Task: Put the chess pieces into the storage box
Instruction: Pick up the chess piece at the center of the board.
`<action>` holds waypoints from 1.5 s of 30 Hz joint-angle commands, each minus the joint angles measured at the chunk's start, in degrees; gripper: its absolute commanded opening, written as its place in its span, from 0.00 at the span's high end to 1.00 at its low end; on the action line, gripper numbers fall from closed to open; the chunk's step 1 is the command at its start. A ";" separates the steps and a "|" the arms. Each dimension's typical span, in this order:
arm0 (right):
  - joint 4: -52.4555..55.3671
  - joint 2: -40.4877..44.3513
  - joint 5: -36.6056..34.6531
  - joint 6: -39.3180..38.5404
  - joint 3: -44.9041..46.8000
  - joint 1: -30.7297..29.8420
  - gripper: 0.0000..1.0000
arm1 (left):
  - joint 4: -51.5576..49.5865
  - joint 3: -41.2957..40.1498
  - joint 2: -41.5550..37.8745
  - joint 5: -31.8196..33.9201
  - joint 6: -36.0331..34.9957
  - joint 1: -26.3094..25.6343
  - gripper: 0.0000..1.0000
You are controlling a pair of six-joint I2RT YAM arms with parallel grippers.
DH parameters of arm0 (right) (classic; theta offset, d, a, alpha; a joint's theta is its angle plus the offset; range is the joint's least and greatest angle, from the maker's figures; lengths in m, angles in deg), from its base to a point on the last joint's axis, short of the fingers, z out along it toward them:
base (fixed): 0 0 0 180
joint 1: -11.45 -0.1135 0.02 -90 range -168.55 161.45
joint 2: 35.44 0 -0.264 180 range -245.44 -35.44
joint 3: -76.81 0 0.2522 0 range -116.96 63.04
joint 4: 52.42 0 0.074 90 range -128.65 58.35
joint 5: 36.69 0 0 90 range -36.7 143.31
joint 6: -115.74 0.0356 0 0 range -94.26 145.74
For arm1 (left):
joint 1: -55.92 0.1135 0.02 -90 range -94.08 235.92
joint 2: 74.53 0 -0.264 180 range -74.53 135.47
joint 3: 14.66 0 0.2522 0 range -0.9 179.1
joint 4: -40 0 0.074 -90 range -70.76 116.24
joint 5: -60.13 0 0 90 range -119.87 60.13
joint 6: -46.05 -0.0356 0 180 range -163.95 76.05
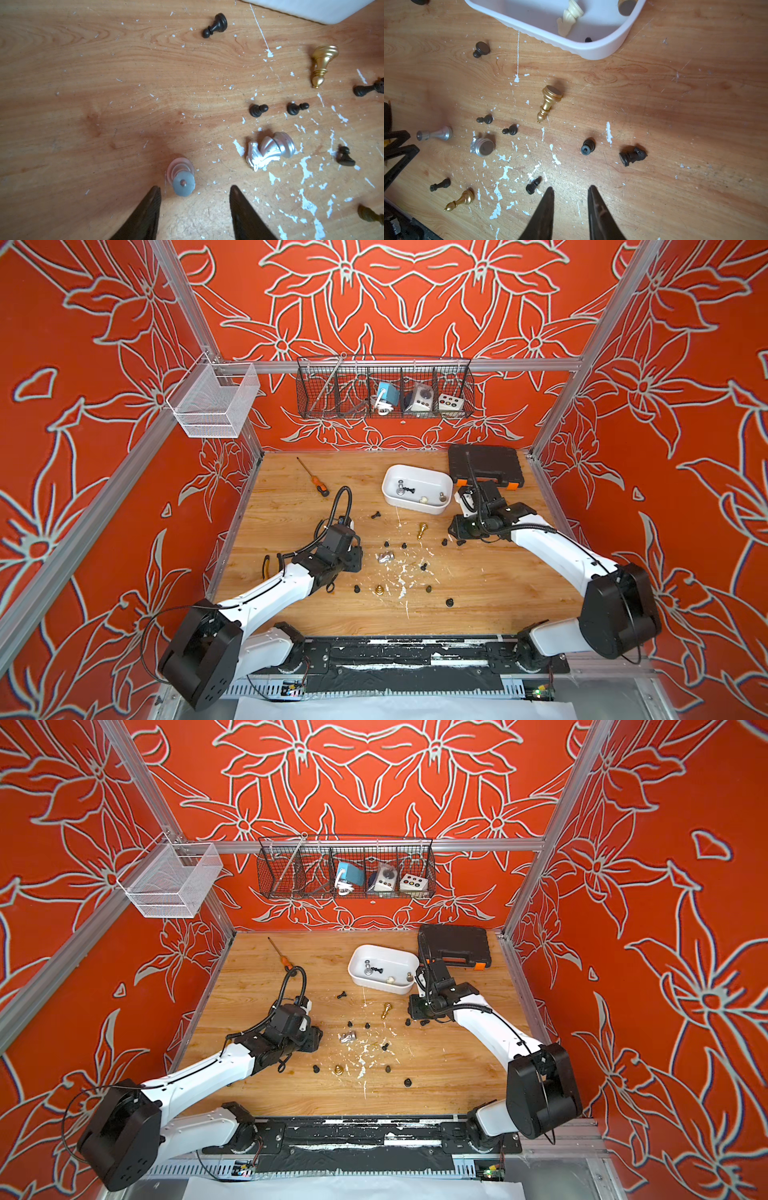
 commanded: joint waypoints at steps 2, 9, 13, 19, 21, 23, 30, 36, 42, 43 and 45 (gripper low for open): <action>0.45 1.23 -0.68 -0.49 1.06 0.57 0.69 | 1.21 -0.30 0.95 1.01 -0.47 0.75 0.47; 0.27 1.13 -0.32 -0.23 1.78 0.57 0.70 | 1.87 -0.17 2.29 0.75 -0.63 1.46 0.48; 0.18 1.36 -0.36 -0.23 2.05 0.57 0.70 | 2.63 0.06 3.28 0.39 -0.65 1.73 0.50; 0.36 1.58 -0.56 -0.32 2.31 0.57 0.69 | 3.08 0.74 4.87 -0.65 -0.66 1.82 0.53; 0.40 1.58 -0.46 -0.24 2.48 0.57 0.70 | 3.26 0.79 5.17 -0.75 -0.65 1.82 0.54; 0.21 1.58 -0.24 -0.06 2.75 0.57 0.69 | 3.41 0.75 5.38 -0.75 -0.61 1.82 0.54; 0.01 2.08 -0.36 0.21 3.55 0.62 0.70 | 3.95 1.10 6.56 -0.75 -0.65 1.90 0.58; 0.35 2.45 -0.97 -0.05 3.81 0.58 0.70 | 4.59 1.72 7.47 -1.46 -1.00 1.91 0.62; 0.31 2.28 -0.90 0.12 3.81 0.58 0.70 | 4.55 2.20 8.16 -1.19 -1.26 1.90 0.63; 0.20 2.22 -0.77 0.20 3.81 0.57 0.70 | 4.46 2.31 8.34 -1.19 -1.37 1.91 0.63; 0.08 2.13 -0.68 0.21 3.79 0.60 0.70 | 4.51 2.46 8.65 -1.23 -1.46 1.89 0.65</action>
